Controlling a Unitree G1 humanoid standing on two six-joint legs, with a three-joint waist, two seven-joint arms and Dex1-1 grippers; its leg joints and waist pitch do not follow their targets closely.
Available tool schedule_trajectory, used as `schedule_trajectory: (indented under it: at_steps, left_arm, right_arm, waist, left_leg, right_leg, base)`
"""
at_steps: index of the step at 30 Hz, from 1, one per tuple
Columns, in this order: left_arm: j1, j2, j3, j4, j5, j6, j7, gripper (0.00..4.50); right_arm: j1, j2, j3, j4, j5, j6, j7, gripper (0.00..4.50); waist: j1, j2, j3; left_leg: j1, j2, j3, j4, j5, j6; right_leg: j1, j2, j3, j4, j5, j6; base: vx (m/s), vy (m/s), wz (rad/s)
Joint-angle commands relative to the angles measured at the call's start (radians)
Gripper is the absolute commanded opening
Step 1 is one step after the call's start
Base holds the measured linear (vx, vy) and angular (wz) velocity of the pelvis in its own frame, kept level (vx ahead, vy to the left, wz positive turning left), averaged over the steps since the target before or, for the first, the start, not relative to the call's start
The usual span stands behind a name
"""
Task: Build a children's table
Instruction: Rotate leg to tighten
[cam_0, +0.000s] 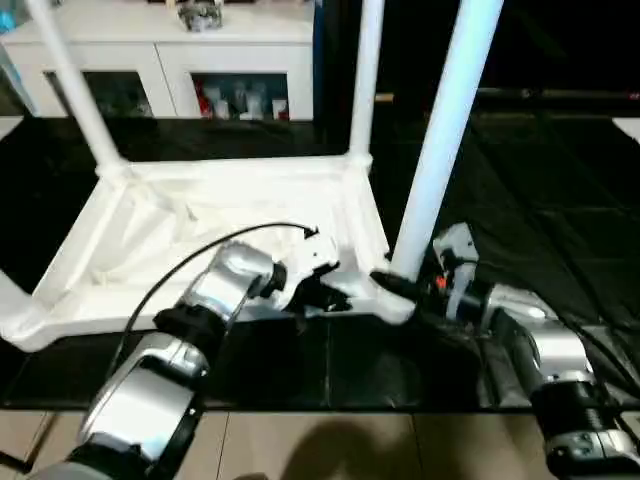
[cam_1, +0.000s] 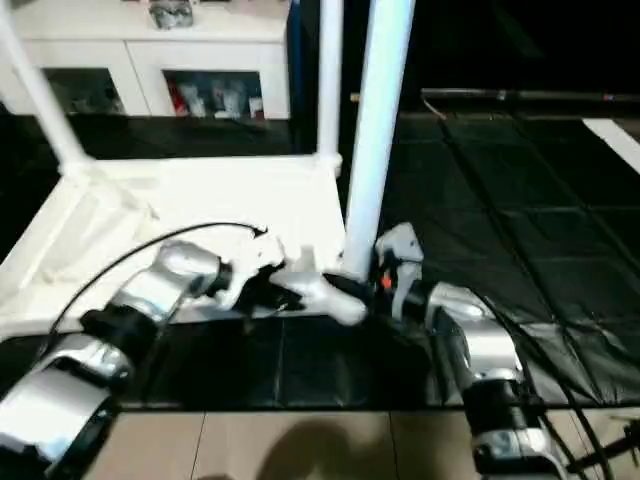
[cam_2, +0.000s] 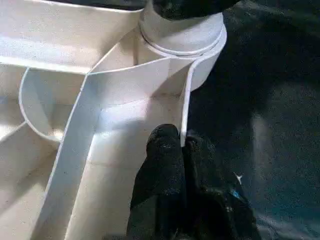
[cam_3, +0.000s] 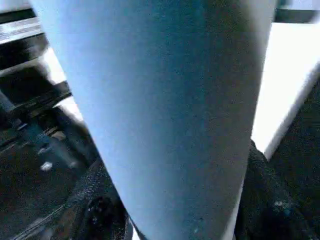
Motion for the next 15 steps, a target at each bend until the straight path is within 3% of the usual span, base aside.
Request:
schedule_trajectory:
  at_steps: [1, 5, 6, 7, 9, 11, 12, 15]
  left_arm:
    - [-0.065, -0.072, 0.064, -0.010, -0.056, 0.024, 0.175, 0.00]
    - [-0.080, -0.124, 0.099, -0.008, -0.057, 0.078, 0.301, 0.00]
    - [-0.085, -0.147, 0.110, -0.005, -0.054, 0.085, 0.348, 0.00]
    - [-0.088, -0.156, 0.113, -0.004, -0.053, 0.087, 0.366, 0.00]
    - [-0.092, -0.168, 0.113, -0.001, -0.047, 0.080, 0.374, 0.00]
    - [-0.092, -0.159, 0.106, 0.002, -0.038, 0.067, 0.365, 0.00]
    - [-0.093, -0.147, 0.100, 0.006, -0.028, 0.050, 0.356, 0.00]
    - [-0.092, -0.125, 0.096, 0.013, -0.019, 0.026, 0.343, 0.00]
  right_arm:
    - [-0.006, 0.127, 0.110, 0.011, 0.034, 0.064, 0.028, 2.09]
    - [-0.105, 0.220, 0.067, 0.155, -0.013, 0.062, -0.186, 2.09]
    - [-0.167, 0.258, 0.032, 0.239, -0.037, 0.046, -0.319, 2.09]
    - [-0.193, 0.273, 0.016, 0.274, -0.047, 0.038, -0.376, 2.09]
    - [-0.249, 0.296, -0.007, 0.343, -0.060, 0.025, -0.459, 2.09]
    - [-0.256, 0.294, -0.004, 0.350, -0.069, 0.013, -0.462, 2.09]
    - [-0.257, 0.289, -0.002, 0.350, -0.077, 0.003, -0.460, 2.09]
    - [-0.247, 0.277, -0.010, 0.338, -0.078, -0.001, -0.451, 2.79]
  waist:
    - [0.000, -0.009, -0.069]
    - [-0.019, -0.006, -0.066]
    - [-0.034, -0.004, -0.065]
    - [-0.037, -0.004, -0.065]
    - [-0.043, -0.007, -0.065]
    - [-0.043, -0.009, -0.069]
    - [-0.041, -0.007, -0.071]
    - [-0.038, -0.004, -0.072]
  left_leg:
    - [0.003, 0.050, -0.027, -0.068, -0.126, 0.063]
    - [0.000, 0.048, -0.028, -0.070, -0.140, 0.048]
    - [-0.002, 0.049, -0.031, -0.072, -0.146, 0.028]
    - [0.002, 0.047, -0.033, -0.073, -0.156, 0.021]
    - [0.003, 0.041, -0.027, -0.069, -0.159, 0.036]
    - [0.000, 0.042, -0.027, -0.069, -0.135, 0.049]
    - [-0.001, 0.042, -0.025, -0.066, -0.101, 0.072]
    - [-0.001, 0.044, -0.025, -0.065, -0.080, 0.094]
  right_leg:
    - [0.057, -0.087, 0.067, -0.076, -0.312, -0.122]
    - [0.058, -0.089, 0.067, -0.075, -0.313, -0.139]
    - [0.055, -0.088, 0.065, -0.072, -0.320, -0.146]
    - [0.056, -0.088, 0.062, -0.077, -0.342, -0.142]
    - [0.058, -0.088, 0.066, -0.084, -0.340, -0.134]
    - [0.059, -0.087, 0.068, -0.076, -0.300, -0.140]
    - [0.059, -0.085, 0.070, -0.067, -0.230, -0.155]
    - [0.061, -0.084, 0.070, -0.059, -0.178, -0.171]
  base:
    - [0.000, 0.000, 0.00]
    - [0.000, 0.000, 0.00]
    - [0.000, 0.000, 0.00]
    - [0.000, 0.000, 0.00]
    - [0.000, 0.000, 0.00]
    - [0.000, 0.000, 0.00]
    - [0.000, 0.000, 0.00]
    - [0.000, 0.000, 0.00]
